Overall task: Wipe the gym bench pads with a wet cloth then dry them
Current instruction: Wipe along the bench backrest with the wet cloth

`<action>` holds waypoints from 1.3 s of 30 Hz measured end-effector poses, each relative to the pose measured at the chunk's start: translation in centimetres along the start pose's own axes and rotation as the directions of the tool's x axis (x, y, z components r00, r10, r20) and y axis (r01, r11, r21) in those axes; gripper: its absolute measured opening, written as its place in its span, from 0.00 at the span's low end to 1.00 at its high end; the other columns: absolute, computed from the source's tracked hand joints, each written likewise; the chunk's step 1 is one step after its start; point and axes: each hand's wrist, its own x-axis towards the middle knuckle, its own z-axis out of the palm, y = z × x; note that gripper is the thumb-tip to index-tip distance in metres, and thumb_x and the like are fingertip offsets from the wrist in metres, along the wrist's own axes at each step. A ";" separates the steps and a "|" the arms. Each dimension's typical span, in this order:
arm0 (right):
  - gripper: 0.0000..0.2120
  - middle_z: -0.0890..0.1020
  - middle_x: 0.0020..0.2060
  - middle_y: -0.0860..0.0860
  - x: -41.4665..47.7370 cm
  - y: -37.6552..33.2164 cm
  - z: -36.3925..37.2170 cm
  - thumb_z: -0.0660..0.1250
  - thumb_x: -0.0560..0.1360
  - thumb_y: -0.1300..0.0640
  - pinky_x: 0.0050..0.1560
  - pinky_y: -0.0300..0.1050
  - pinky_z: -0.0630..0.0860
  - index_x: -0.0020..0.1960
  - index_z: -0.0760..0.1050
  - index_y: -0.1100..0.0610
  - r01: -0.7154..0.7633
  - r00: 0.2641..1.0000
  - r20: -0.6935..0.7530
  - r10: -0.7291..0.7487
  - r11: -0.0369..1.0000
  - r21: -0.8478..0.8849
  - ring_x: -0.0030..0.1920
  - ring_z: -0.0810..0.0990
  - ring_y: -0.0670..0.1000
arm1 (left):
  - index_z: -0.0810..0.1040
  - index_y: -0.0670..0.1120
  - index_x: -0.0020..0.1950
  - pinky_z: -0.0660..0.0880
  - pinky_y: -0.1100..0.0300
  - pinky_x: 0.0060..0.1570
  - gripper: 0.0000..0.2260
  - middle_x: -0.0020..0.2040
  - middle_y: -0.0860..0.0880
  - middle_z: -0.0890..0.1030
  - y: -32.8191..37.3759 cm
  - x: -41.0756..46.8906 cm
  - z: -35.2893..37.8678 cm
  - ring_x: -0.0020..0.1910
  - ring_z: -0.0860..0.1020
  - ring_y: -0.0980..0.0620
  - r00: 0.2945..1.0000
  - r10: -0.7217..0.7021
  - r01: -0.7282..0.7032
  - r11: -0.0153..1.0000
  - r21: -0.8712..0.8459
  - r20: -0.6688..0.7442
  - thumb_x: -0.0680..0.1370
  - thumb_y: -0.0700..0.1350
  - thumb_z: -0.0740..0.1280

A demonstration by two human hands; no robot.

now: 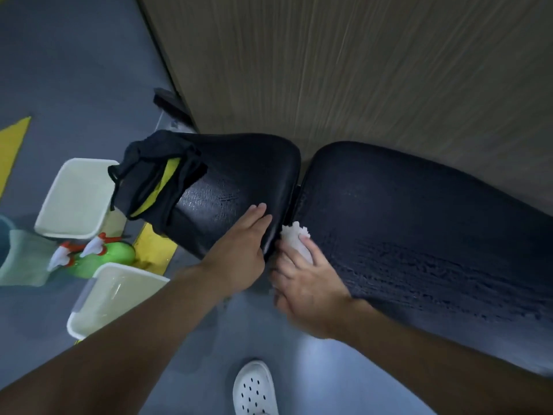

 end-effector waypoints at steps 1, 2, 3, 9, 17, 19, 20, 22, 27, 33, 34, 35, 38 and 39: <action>0.19 0.79 0.59 0.48 0.1 0.3 -0.1 0.54 0.78 0.48 0.75 0.63 0.54 0.58 0.80 0.53 0.012 0.999 -0.033 -0.012 1.000 -0.009 0.73 0.66 0.55 | 0.54 0.42 0.80 0.41 0.72 0.70 0.30 0.81 0.52 0.47 0.2 -0.2 0.2 0.79 0.44 0.57 1.000 -0.022 0.022 1.000 -0.011 0.000 0.78 0.31 0.57; 0.20 0.78 0.59 0.46 0.4 0.8 -0.2 0.53 0.79 0.48 0.76 0.61 0.53 0.61 0.80 0.51 0.011 0.999 -0.043 -0.012 1.000 -0.021 0.73 0.65 0.53 | 0.54 0.42 0.80 0.42 0.70 0.71 0.30 0.81 0.51 0.47 0.4 -0.2 0.5 0.79 0.45 0.56 0.999 -0.039 0.039 0.999 -0.016 0.001 0.78 0.31 0.57; 0.22 0.77 0.61 0.45 0.6 1.2 -0.4 0.51 0.80 0.47 0.76 0.59 0.50 0.64 0.78 0.50 0.005 0.999 -0.050 -0.007 0.999 -0.035 0.74 0.63 0.52 | 0.53 0.43 0.80 0.43 0.69 0.72 0.30 0.81 0.51 0.48 0.6 -0.2 0.8 0.79 0.45 0.56 0.999 -0.054 0.054 0.998 -0.013 -0.007 0.79 0.31 0.57; 0.24 0.80 0.59 0.49 0.2 0.3 1.9 0.49 0.76 0.48 0.74 0.62 0.57 0.57 0.81 0.53 -0.036 0.961 -0.273 0.037 0.999 0.009 0.72 0.68 0.54 | 0.55 0.43 0.80 0.43 0.66 0.74 0.28 0.81 0.50 0.50 -0.7 0.4 3.8 0.80 0.47 0.53 0.980 -0.055 0.061 0.998 0.025 -0.190 0.80 0.32 0.56; 0.17 0.70 0.72 0.51 -5.0 -2.2 4.5 0.61 0.77 0.50 0.72 0.63 0.60 0.63 0.78 0.52 0.007 0.955 -0.287 -0.076 0.972 -0.233 0.75 0.64 0.56 | 0.75 0.54 0.68 0.41 0.53 0.77 0.22 0.75 0.58 0.68 -0.5 0.0 5.7 0.79 0.50 0.54 0.934 0.053 -0.104 0.986 -0.127 -0.354 0.81 0.34 0.54; 0.23 0.67 0.74 0.50 -7.6 -1.9 5.4 0.60 0.74 0.53 0.72 0.62 0.61 0.69 0.71 0.50 -0.013 0.947 -0.310 -0.082 0.956 -0.294 0.75 0.63 0.57 | 0.74 0.60 0.67 0.36 0.50 0.76 0.23 0.73 0.64 0.67 -0.1 -0.7 6.4 0.78 0.50 0.59 0.939 0.168 -0.184 0.983 -0.023 -0.300 0.82 0.36 0.54; 0.26 0.66 0.75 0.50 -8.8 -1.7 5.8 0.58 0.73 0.54 0.72 0.61 0.62 0.72 0.69 0.50 -0.024 0.942 -0.326 -0.083 0.950 -0.310 0.75 0.64 0.57 | 0.74 0.62 0.67 0.35 0.48 0.76 0.23 0.73 0.65 0.67 -0.1 -1.0 6.8 0.77 0.52 0.62 0.936 0.212 -0.216 0.976 0.018 -0.281 0.82 0.37 0.54; 0.26 0.68 0.74 0.50 -10.8 -1.6 6.5 0.57 0.75 0.52 0.70 0.61 0.64 0.73 0.66 0.50 -0.082 0.909 -0.413 -0.059 0.946 -0.315 0.74 0.66 0.58 | 0.75 0.65 0.64 0.37 0.44 0.76 0.23 0.70 0.68 0.69 -0.2 -1.0 7.1 0.74 0.60 0.67 0.921 0.262 -0.264 0.964 0.034 -0.287 0.82 0.39 0.54; 0.22 0.75 0.63 0.56 -8.8 -2.4 7.1 0.50 0.82 0.49 0.62 0.59 0.67 0.75 0.63 0.53 -0.262 0.818 -0.575 0.019 0.903 -0.342 0.65 0.72 0.62 | 0.81 0.55 0.61 0.62 0.49 0.74 0.22 0.65 0.59 0.78 -0.9 -0.8 7.4 0.68 0.71 0.61 0.857 0.337 -0.360 0.933 0.016 -0.390 0.79 0.37 0.55; 0.22 0.75 0.54 0.57 -9.7 -1.3 9.2 0.47 0.81 0.48 0.53 0.57 0.72 0.66 0.66 0.61 -0.411 0.752 -0.658 0.047 0.813 -0.412 0.56 0.75 0.61 | 0.80 0.52 0.57 0.74 0.51 0.59 0.17 0.54 0.52 0.81 2.2 -1.7 8.8 0.54 0.78 0.53 0.823 0.382 -0.348 0.924 0.160 -0.420 0.81 0.36 0.55; 0.22 0.75 0.54 0.56 -11.0 -0.7 9.3 0.46 0.81 0.47 0.54 0.56 0.72 0.63 0.68 0.61 -0.424 0.743 -0.667 0.049 0.805 -0.414 0.57 0.75 0.60 | 0.80 0.53 0.56 0.74 0.50 0.58 0.17 0.53 0.53 0.81 2.8 -2.0 9.0 0.54 0.79 0.52 0.826 0.389 -0.353 0.921 0.164 -0.408 0.81 0.36 0.55; 0.22 0.76 0.54 0.56 -12.5 0.0 9.6 0.47 0.81 0.46 0.56 0.55 0.72 0.60 0.69 0.61 -0.450 0.727 -0.684 0.061 0.794 -0.408 0.58 0.76 0.59 | 0.80 0.53 0.55 0.75 0.51 0.58 0.17 0.53 0.53 0.81 3.4 -2.3 9.3 0.54 0.79 0.52 0.832 0.396 -0.357 0.918 0.172 -0.389 0.81 0.36 0.55; 0.23 0.80 0.52 0.56 -16.1 1.7 10.2 0.49 0.83 0.44 0.55 0.53 0.73 0.54 0.74 0.60 -0.588 0.589 -0.799 0.117 0.741 -0.324 0.57 0.79 0.59 | 0.77 0.52 0.61 0.71 0.54 0.62 0.13 0.60 0.54 0.78 4.5 -2.8 10.4 0.61 0.75 0.53 0.833 0.454 -0.365 0.881 0.301 -0.316 0.82 0.42 0.57; 0.24 0.80 0.50 0.55 -16.2 1.6 10.5 0.49 0.84 0.43 0.54 0.53 0.73 0.52 0.75 0.60 -0.630 0.522 -0.841 0.138 0.728 -0.272 0.56 0.79 0.59 | 0.76 0.52 0.63 0.69 0.52 0.65 0.13 0.63 0.55 0.76 4.6 -2.9 10.7 0.63 0.74 0.54 0.831 0.477 -0.367 0.857 0.362 -0.286 0.82 0.46 0.57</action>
